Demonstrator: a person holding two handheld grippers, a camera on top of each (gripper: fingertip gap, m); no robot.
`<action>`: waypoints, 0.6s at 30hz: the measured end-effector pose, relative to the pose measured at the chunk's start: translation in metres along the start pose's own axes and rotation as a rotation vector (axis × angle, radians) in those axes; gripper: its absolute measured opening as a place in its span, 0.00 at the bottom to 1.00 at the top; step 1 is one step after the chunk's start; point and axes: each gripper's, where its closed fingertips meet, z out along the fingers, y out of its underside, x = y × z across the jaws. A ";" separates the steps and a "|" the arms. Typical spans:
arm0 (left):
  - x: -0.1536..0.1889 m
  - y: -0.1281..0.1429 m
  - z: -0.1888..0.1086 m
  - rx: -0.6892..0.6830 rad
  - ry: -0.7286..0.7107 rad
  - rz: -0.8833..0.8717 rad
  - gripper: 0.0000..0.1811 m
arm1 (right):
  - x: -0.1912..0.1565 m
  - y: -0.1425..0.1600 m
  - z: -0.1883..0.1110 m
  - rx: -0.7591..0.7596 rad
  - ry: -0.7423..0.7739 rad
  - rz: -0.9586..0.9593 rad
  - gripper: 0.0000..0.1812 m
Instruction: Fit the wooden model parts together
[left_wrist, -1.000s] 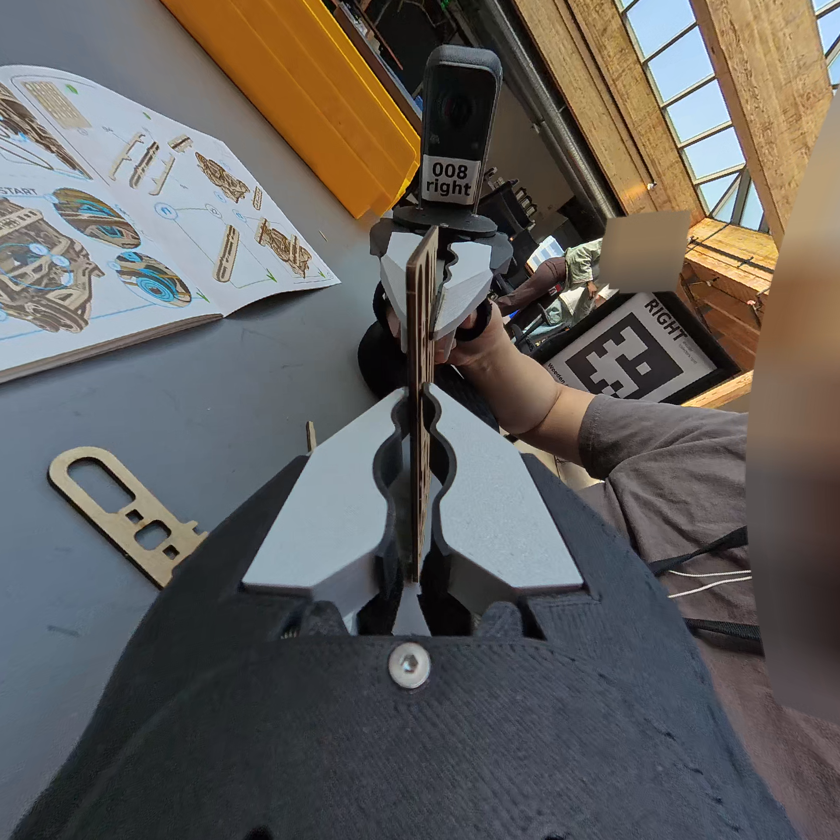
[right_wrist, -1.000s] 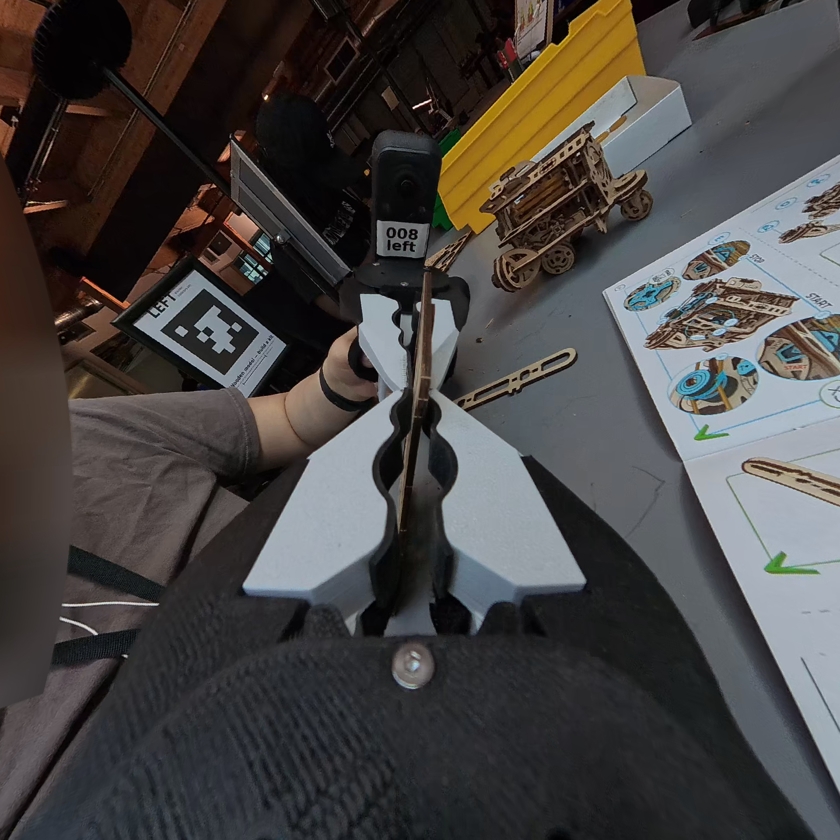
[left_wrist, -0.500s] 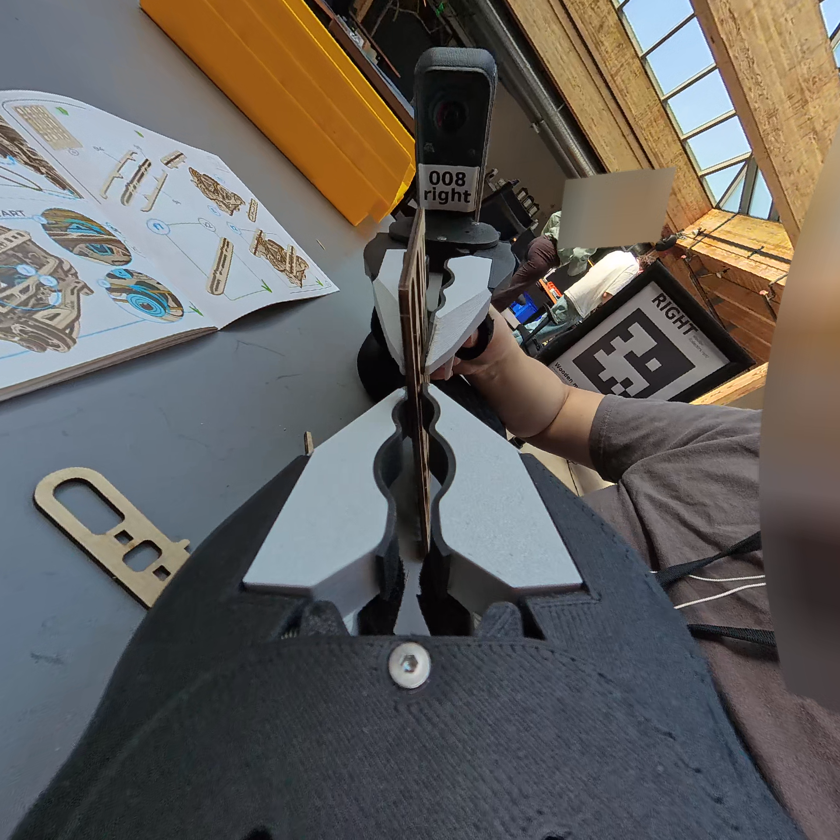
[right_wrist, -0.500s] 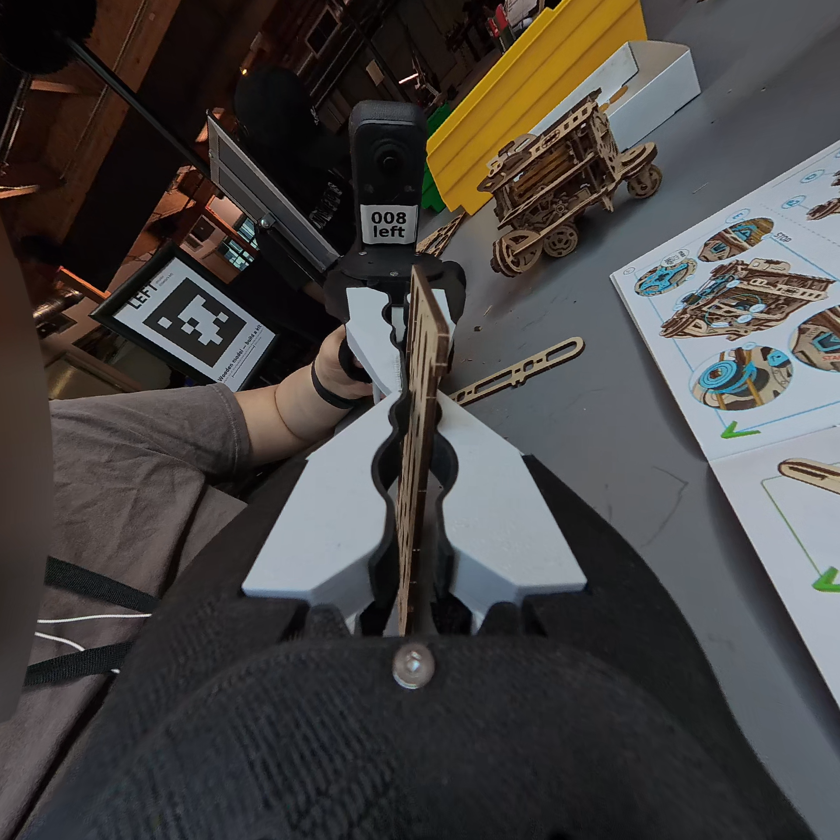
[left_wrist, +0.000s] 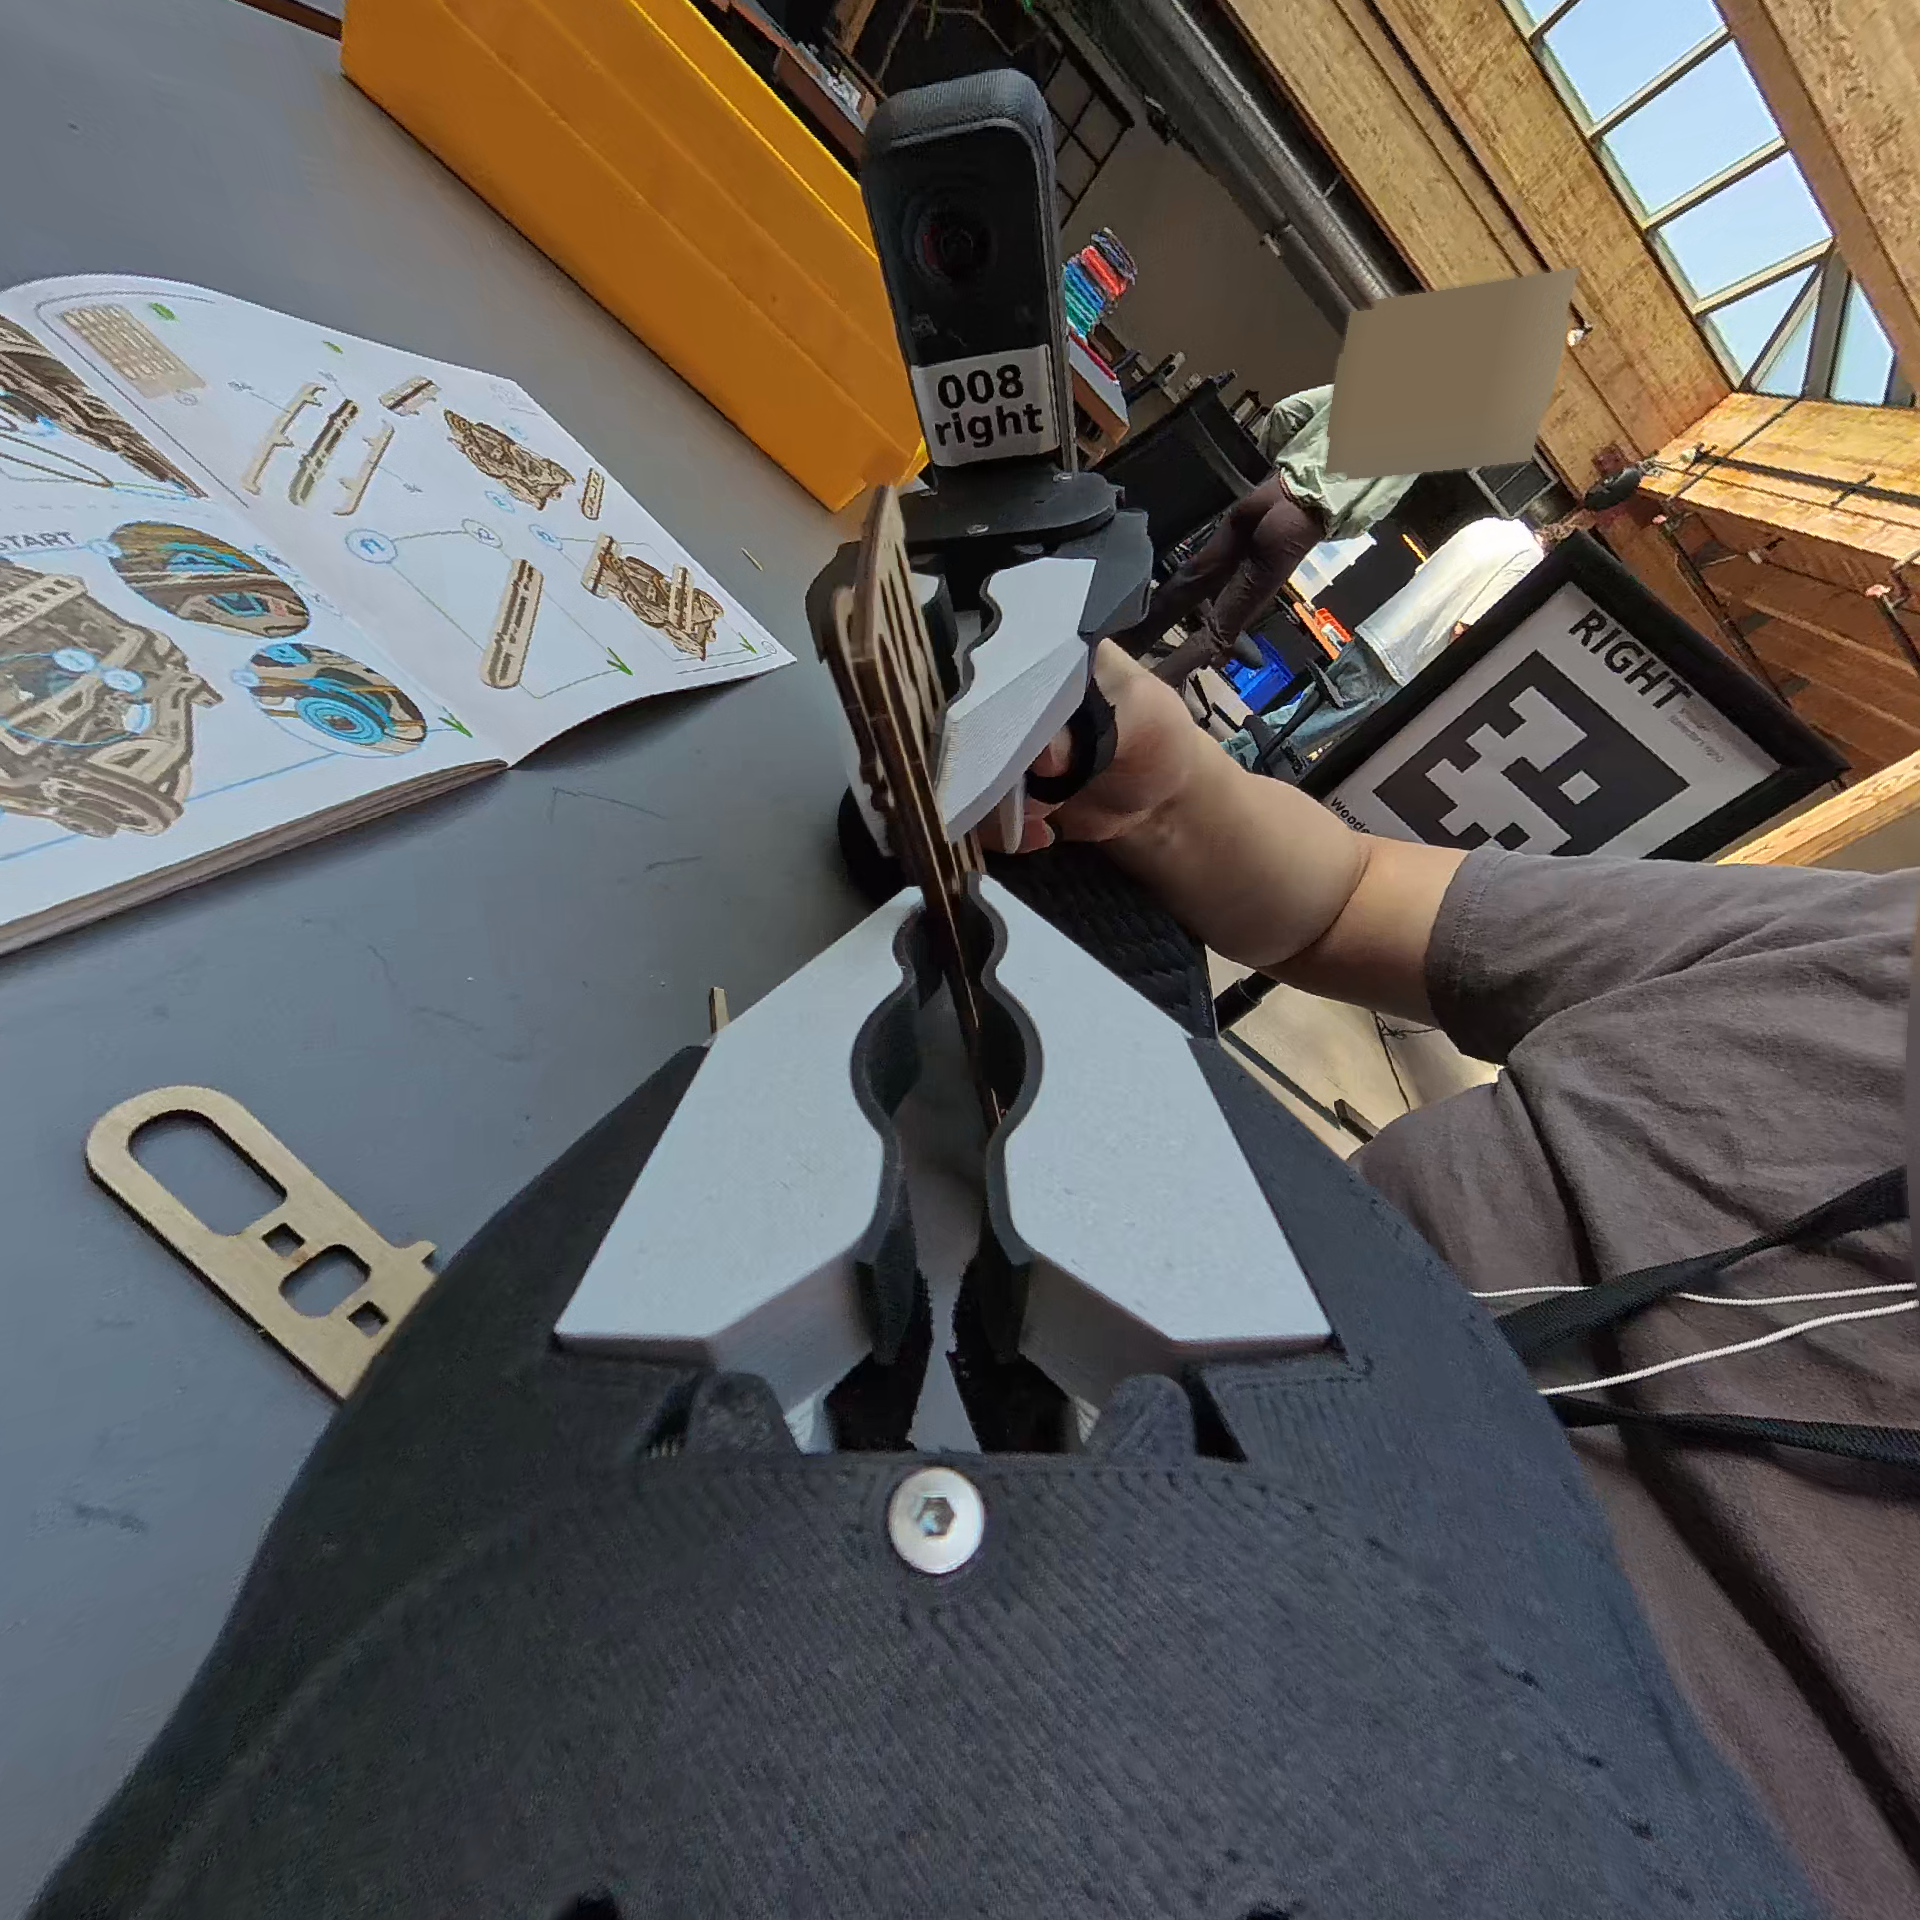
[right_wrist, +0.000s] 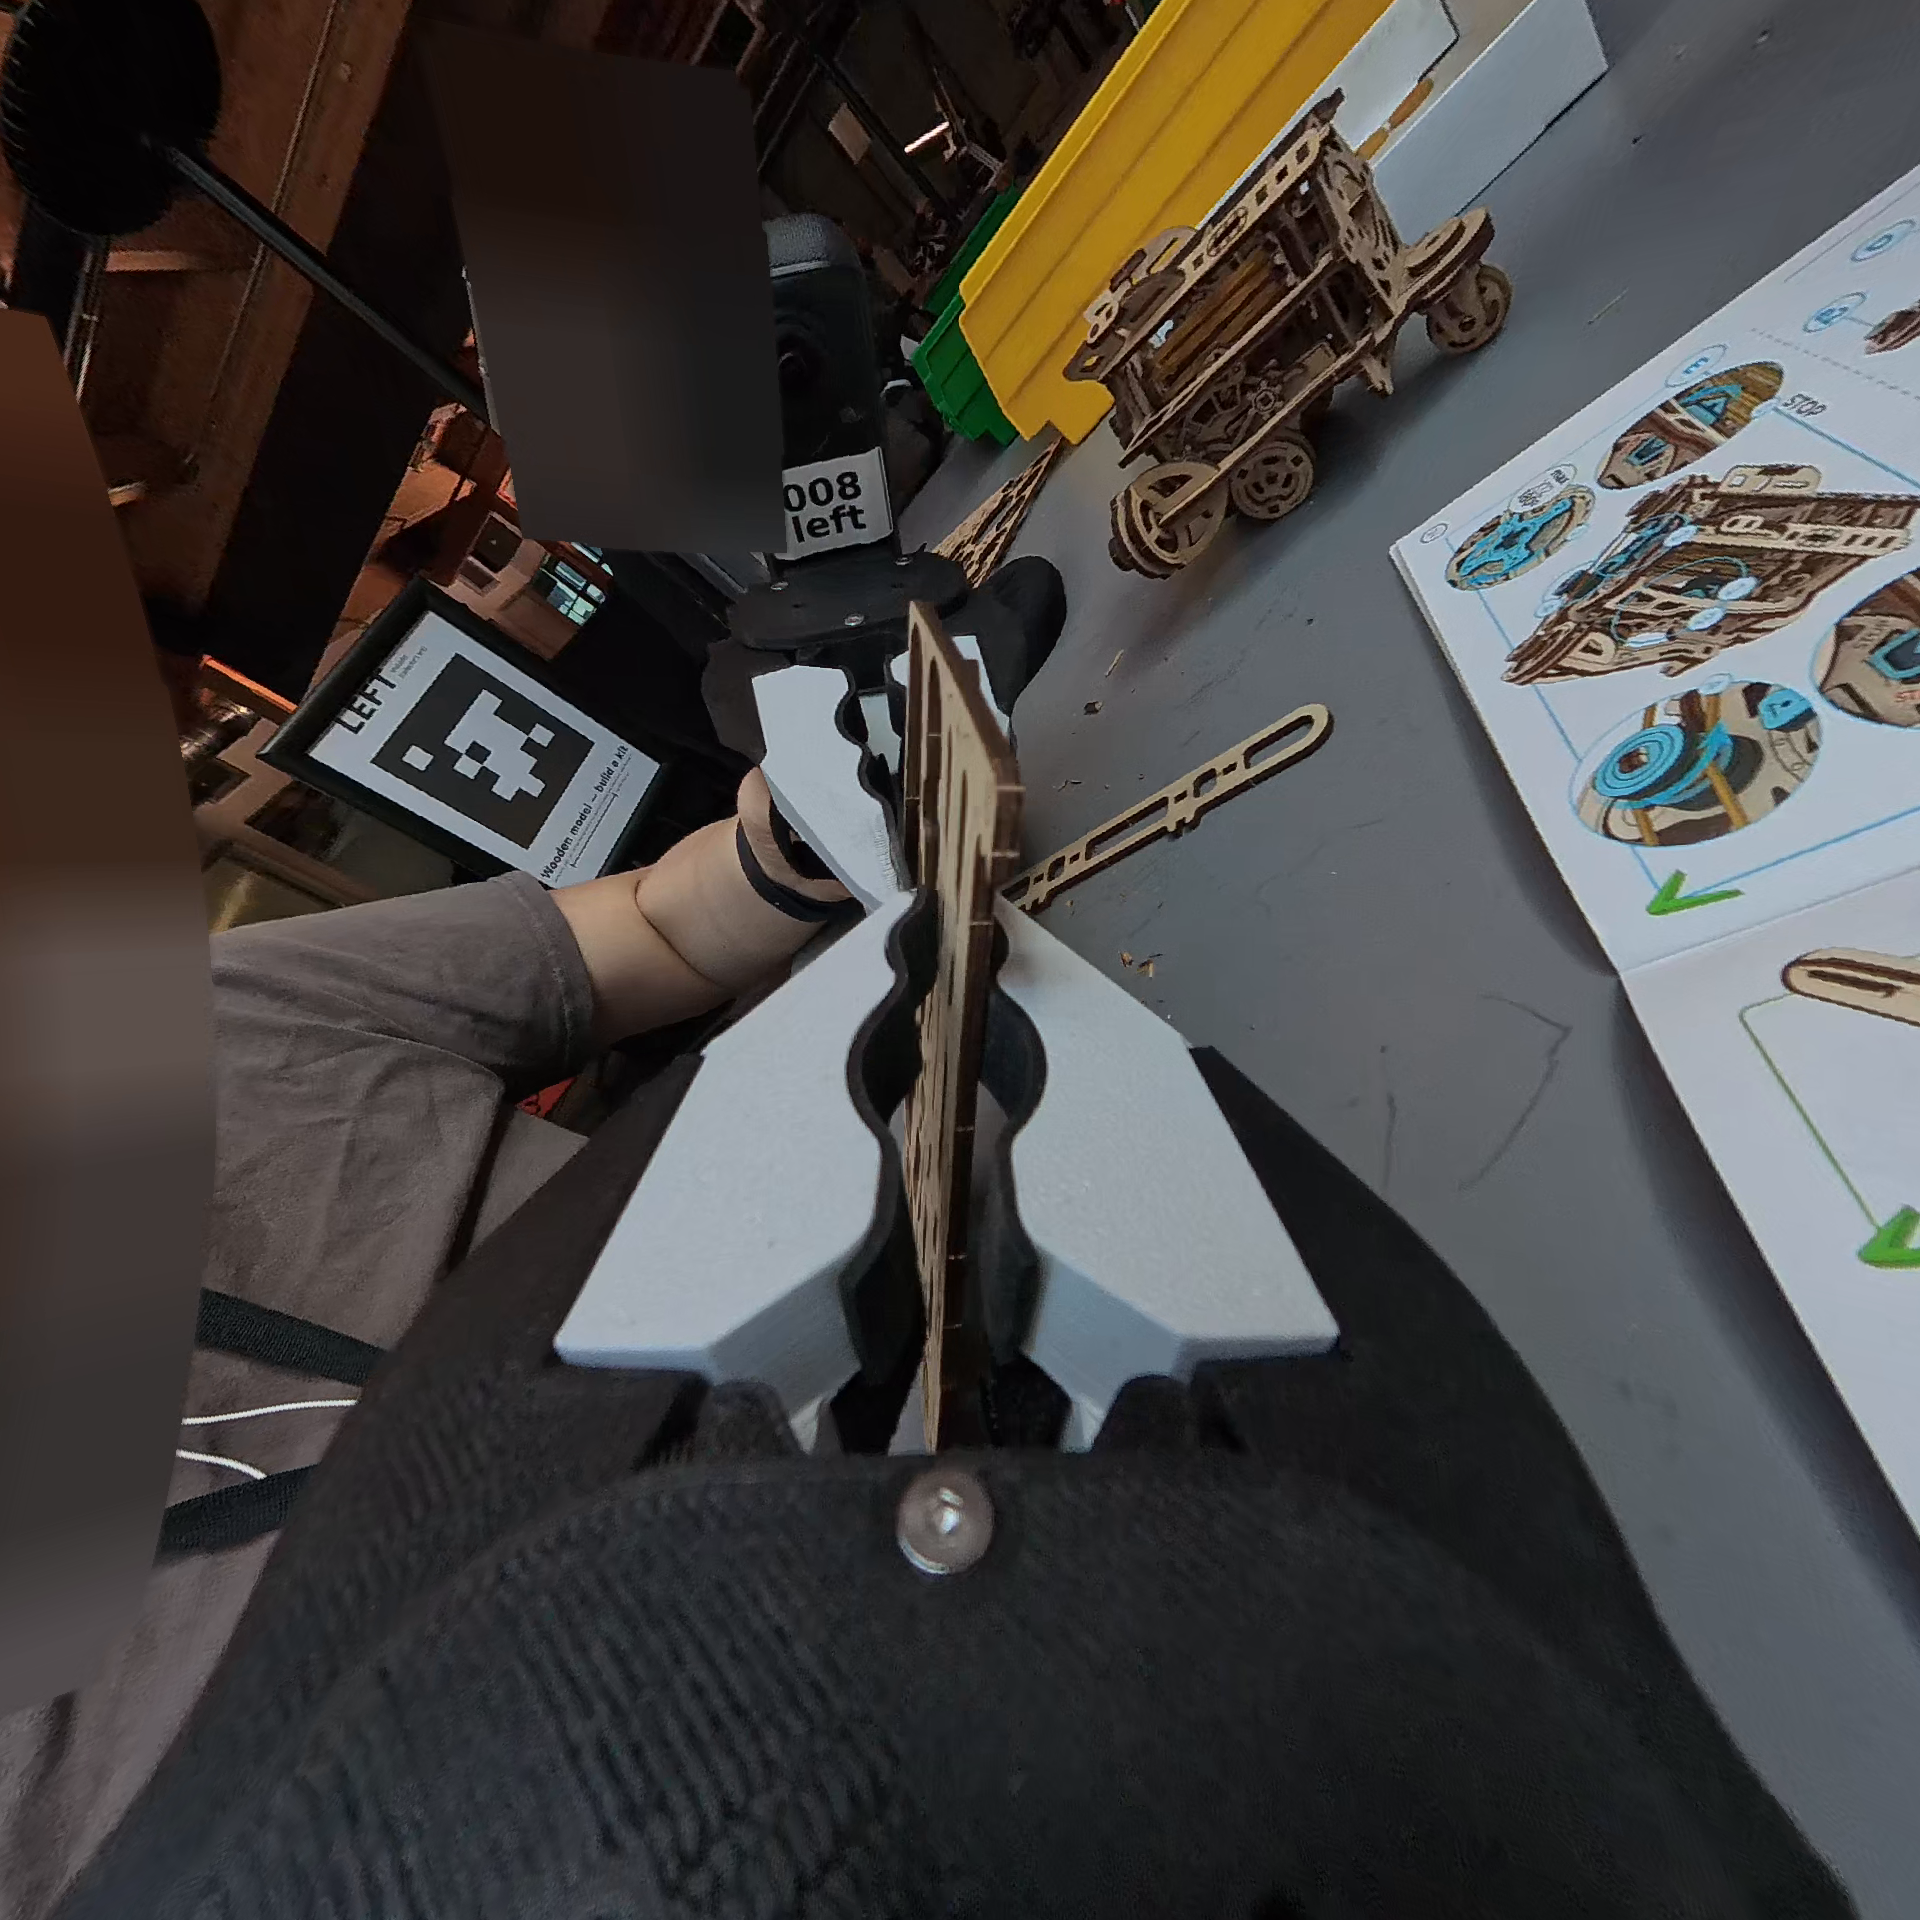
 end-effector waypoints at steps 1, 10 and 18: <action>0.001 0.000 0.000 0.001 0.004 0.003 0.00 | 0.001 0.000 0.000 -0.001 0.011 -0.006 0.01; -0.006 -0.011 -0.009 0.043 0.021 0.033 0.00 | -0.005 0.005 0.004 -0.043 0.002 -0.058 0.16; -0.003 -0.014 -0.012 0.062 0.068 -0.004 0.03 | -0.004 0.018 0.007 -0.140 0.003 -0.064 0.00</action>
